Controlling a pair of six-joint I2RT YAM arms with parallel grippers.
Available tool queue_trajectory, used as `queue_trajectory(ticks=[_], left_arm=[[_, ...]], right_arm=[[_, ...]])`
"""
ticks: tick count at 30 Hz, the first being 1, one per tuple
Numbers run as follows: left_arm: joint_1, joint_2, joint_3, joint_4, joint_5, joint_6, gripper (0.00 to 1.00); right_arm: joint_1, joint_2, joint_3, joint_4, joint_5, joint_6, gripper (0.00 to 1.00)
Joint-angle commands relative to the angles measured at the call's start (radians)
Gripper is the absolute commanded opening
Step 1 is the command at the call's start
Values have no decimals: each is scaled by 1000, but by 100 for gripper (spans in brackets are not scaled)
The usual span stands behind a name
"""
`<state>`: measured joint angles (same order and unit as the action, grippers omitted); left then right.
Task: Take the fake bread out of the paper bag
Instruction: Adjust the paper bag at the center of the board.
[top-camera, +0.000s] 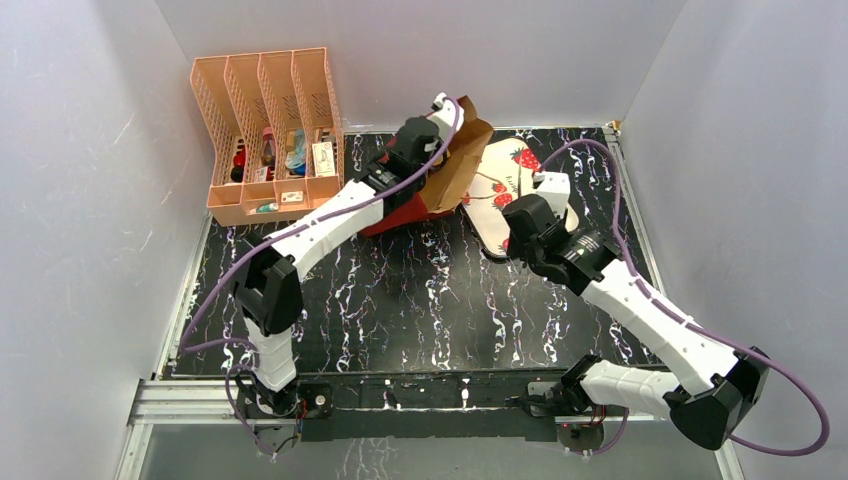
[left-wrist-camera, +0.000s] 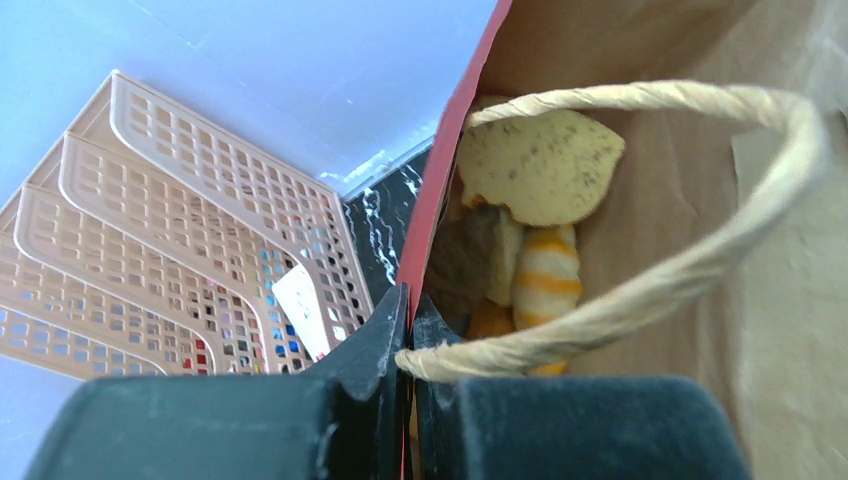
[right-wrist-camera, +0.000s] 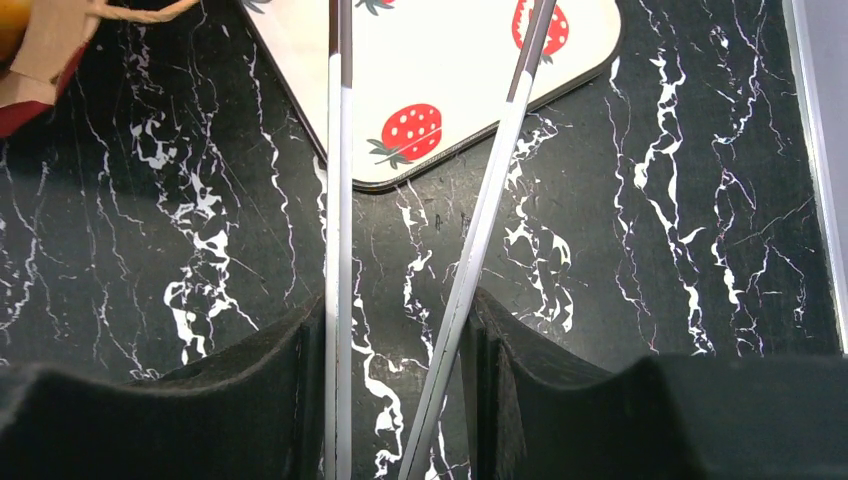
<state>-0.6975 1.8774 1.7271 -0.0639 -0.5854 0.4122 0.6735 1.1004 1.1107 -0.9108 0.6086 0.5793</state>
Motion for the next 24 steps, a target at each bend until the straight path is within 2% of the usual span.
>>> queue_trajectory(ticks=[1,6,24], left_arm=[[-44,-125,-90,75,-85,-23,0],[-94,-220,-249,119,-143,-96,0],[-138,-216,-230,70,-178,-206,0]], right_arm=[[3,-50,76,-15,53,34,22],[4,-98,112,-56,11,46,22],[4,-178,76,-86,-111,27,22]])
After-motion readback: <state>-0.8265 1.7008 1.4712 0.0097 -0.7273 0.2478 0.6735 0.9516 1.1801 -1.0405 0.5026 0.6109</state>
